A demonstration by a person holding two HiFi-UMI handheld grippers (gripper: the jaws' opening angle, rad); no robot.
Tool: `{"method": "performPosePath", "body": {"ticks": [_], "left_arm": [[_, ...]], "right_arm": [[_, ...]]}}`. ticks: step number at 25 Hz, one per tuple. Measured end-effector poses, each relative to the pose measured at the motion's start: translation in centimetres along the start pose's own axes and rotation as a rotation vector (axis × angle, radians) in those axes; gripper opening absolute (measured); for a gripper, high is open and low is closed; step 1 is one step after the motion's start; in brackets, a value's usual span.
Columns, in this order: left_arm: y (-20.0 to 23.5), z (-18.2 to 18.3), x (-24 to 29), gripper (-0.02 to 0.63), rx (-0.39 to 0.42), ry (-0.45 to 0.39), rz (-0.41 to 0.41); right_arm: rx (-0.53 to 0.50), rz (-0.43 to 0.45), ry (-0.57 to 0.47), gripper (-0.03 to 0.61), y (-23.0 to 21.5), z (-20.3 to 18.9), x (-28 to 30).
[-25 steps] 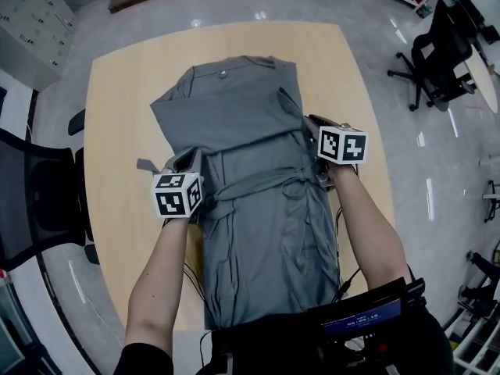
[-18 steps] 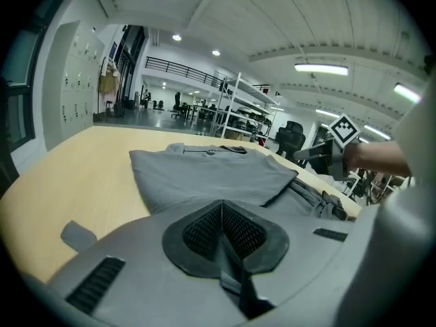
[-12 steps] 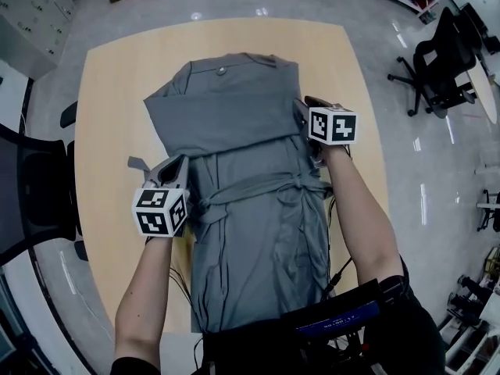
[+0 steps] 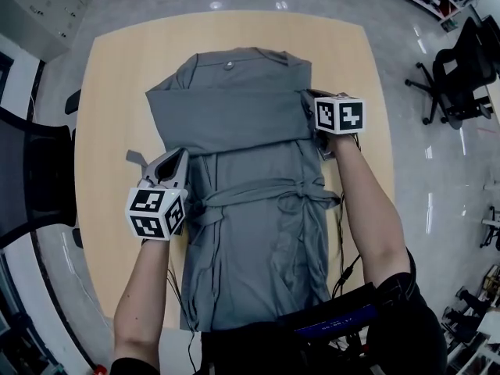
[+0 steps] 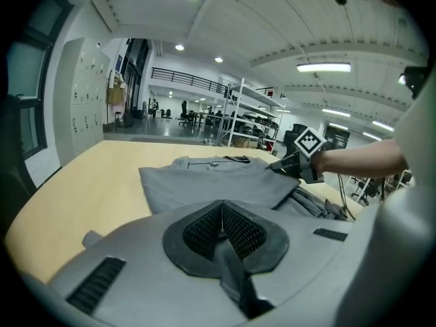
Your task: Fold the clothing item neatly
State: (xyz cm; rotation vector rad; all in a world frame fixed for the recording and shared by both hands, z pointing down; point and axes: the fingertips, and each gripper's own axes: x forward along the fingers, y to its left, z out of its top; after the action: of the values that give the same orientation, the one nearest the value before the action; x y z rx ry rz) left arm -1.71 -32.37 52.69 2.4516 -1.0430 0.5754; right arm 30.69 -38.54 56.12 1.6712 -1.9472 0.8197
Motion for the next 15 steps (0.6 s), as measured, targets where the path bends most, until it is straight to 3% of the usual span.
{"method": "performPosePath", "body": {"ticks": [7, 11, 15], "left_arm": [[-0.1, 0.2, 0.2, -0.001, -0.037, -0.021, 0.012], [0.1, 0.4, 0.7, -0.001, -0.038, -0.023, 0.016], [-0.2, 0.5, 0.7, -0.002, -0.030, -0.023, 0.011]], "right_arm": [[-0.021, 0.023, -0.092, 0.021, -0.5, 4.0, -1.2], [-0.024, -0.029, -0.118, 0.020, -2.4, 6.2, -0.3], [0.008, -0.081, -0.081, 0.021, -4.8, 5.8, 1.2]]}}
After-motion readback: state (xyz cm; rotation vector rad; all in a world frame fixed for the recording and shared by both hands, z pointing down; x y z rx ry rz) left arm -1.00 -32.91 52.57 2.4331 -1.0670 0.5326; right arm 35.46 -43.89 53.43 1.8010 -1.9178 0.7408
